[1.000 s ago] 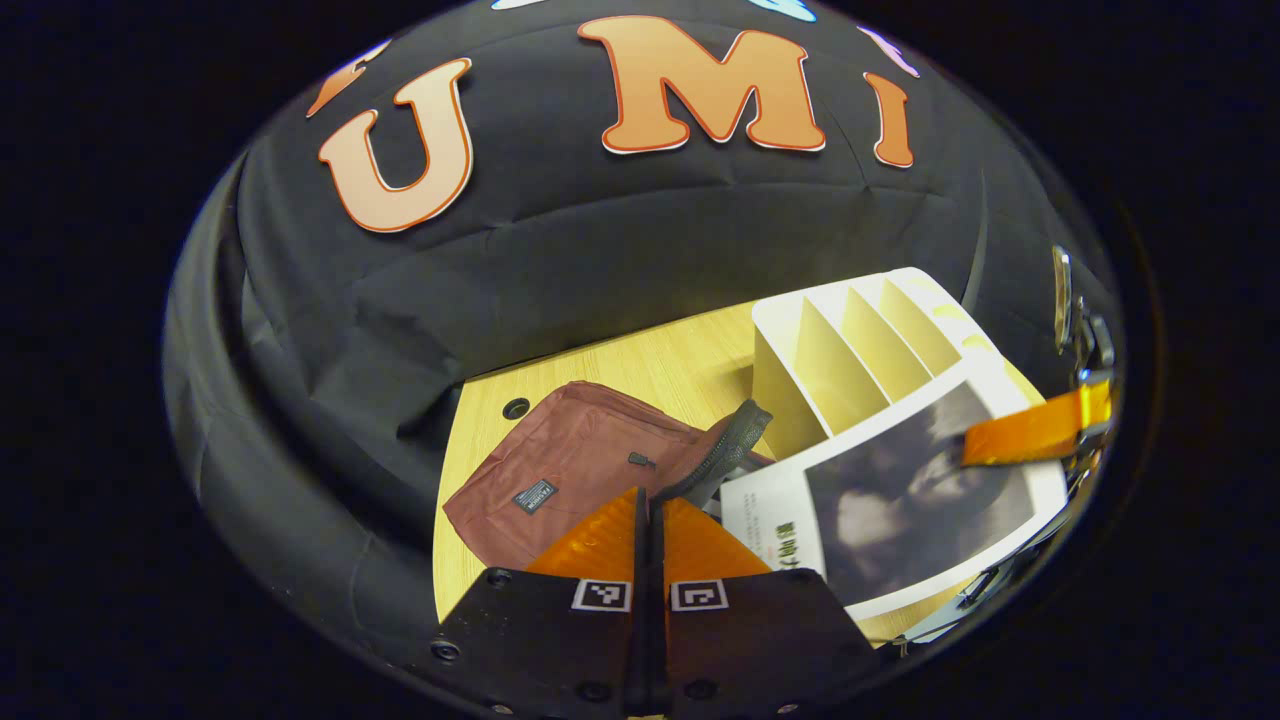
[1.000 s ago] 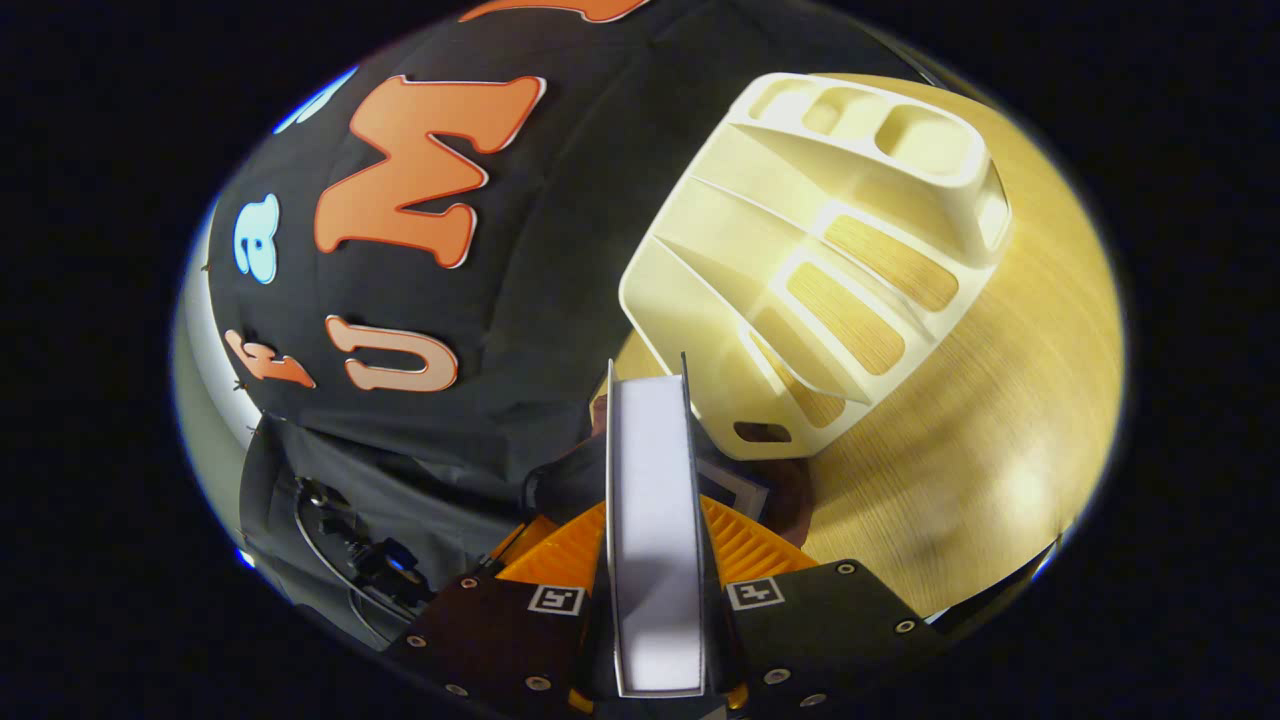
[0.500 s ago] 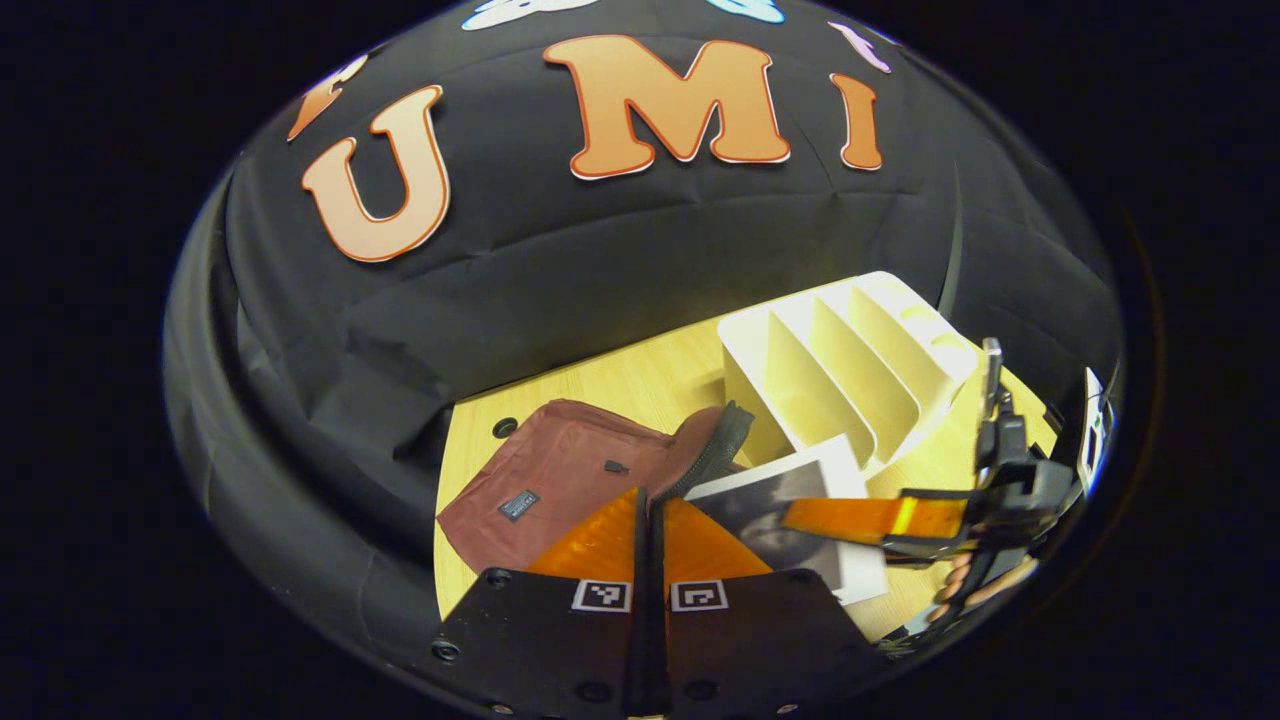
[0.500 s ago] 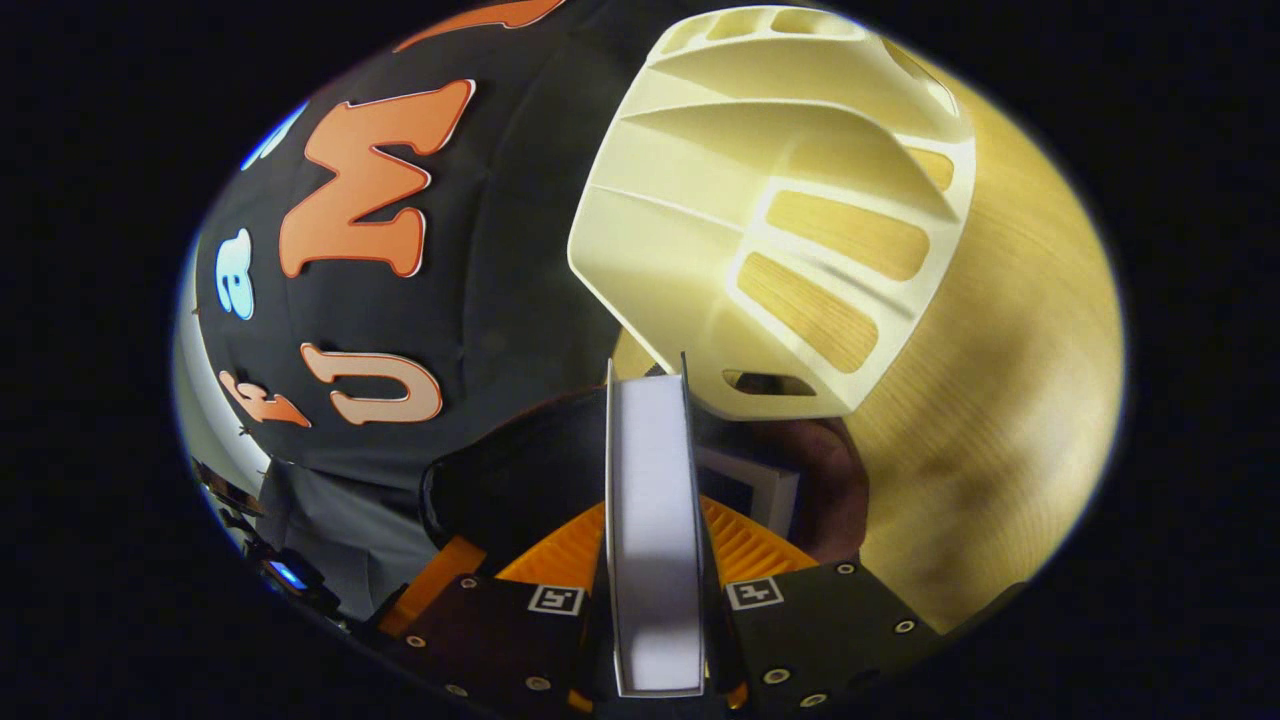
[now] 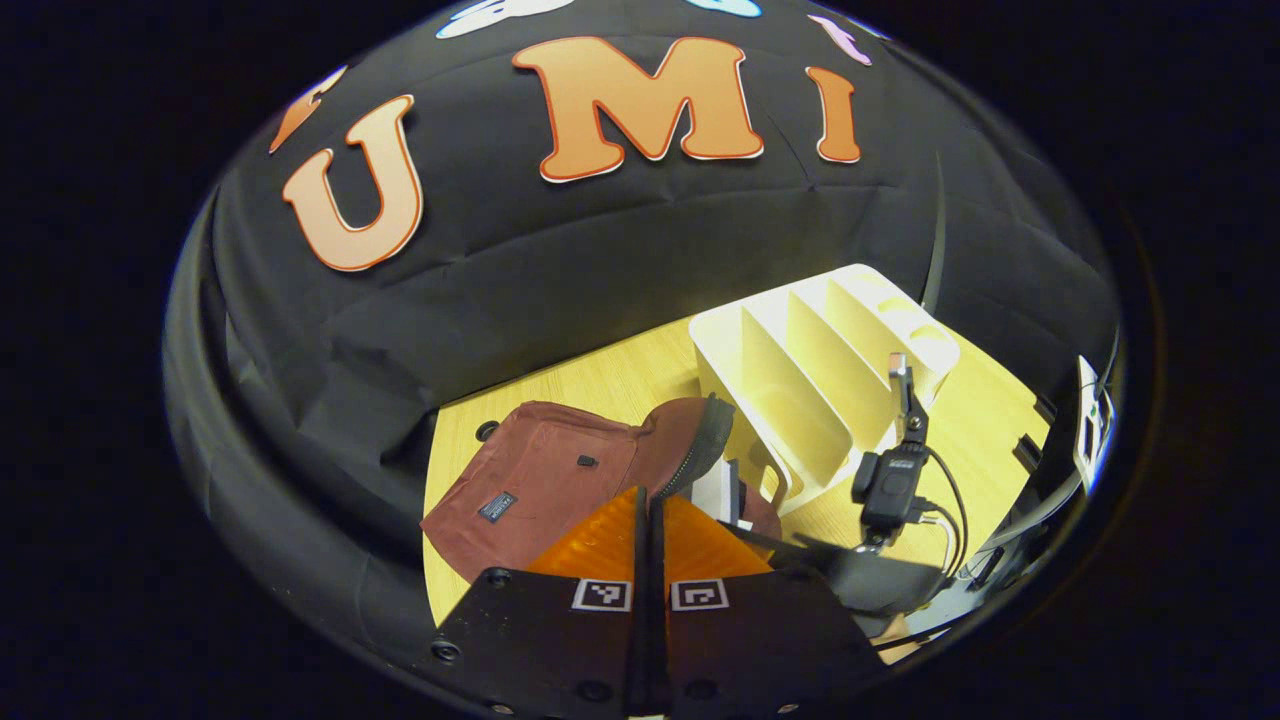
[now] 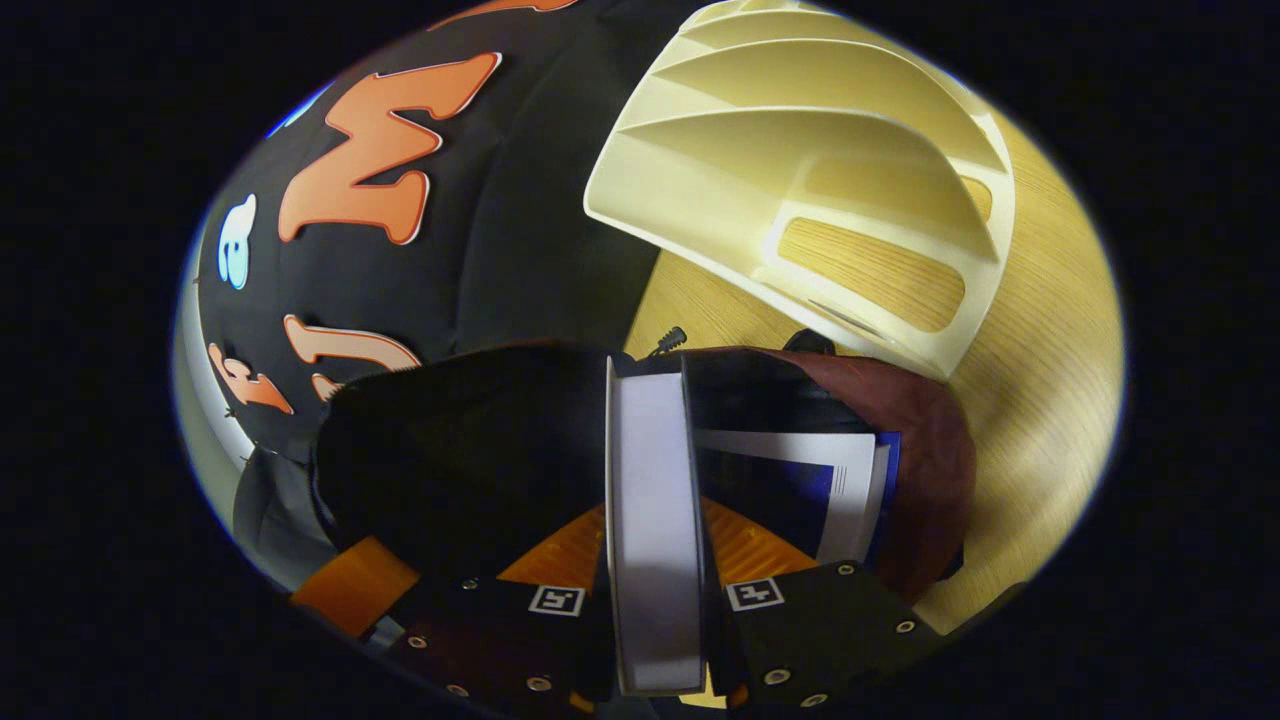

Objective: Open the schoolbag, grab two books from the bookshelf and put them into the schoolbag.

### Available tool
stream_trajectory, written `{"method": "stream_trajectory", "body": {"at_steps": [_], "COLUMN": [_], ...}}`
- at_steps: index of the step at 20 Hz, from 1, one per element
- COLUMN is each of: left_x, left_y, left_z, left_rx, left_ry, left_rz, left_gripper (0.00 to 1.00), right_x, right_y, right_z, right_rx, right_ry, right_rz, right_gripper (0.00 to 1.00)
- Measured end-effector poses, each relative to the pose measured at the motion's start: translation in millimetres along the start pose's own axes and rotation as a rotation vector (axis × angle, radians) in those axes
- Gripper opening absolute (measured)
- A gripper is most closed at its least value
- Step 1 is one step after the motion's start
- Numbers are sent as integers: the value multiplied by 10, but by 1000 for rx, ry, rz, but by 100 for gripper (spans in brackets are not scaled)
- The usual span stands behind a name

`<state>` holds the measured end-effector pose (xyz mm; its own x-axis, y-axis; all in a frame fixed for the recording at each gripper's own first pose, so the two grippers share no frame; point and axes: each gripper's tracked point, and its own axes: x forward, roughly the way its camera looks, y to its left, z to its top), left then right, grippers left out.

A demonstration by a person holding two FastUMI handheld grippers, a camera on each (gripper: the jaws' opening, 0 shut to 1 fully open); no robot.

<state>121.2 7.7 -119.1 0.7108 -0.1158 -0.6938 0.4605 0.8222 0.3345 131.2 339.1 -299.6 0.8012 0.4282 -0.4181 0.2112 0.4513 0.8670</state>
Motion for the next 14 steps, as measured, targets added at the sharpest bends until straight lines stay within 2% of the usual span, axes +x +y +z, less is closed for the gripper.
{"method": "stream_trajectory", "body": {"at_steps": [1,2,4,6,7,8,10,11,13,14], "left_x": [-11,-6,-7,18,33,44,20,29,-20,-52], "left_y": [1,-3,22,42,45,43,-7,-22,-7,-2], "left_z": [-25,-35,-42,-84,-125,-168,-216,-242,-318,-348], "left_rx": [16,24,21,8,0,-7,-30,-45,-60,-68], "left_ry": [0,3,4,14,21,30,32,32,38,32], "left_rz": [1,-6,0,10,12,14,2,-2,12,21], "left_gripper": [0,1,1,1,1,1,1,1,1,1], "right_x": [15,10,2,-80,-138,-188,-317,-368,-505,-580], "right_y": [8,-4,-69,-270,-387,-482,-467,-480,-628,-648], "right_z": [-41,-32,-156,-165,-152,-153,-186,-185,-103,-96], "right_rx": [0,-2,-6,-24,-55,-87,-106,-114,-144,-147], "right_ry": [13,12,73,92,92,101,141,151,149,156], "right_rz": [-1,-5,-25,-110,-163,-202,-203,-222,-272,-277], "right_gripper": [48,37,38,45,54,59,75,86,98,98]}}
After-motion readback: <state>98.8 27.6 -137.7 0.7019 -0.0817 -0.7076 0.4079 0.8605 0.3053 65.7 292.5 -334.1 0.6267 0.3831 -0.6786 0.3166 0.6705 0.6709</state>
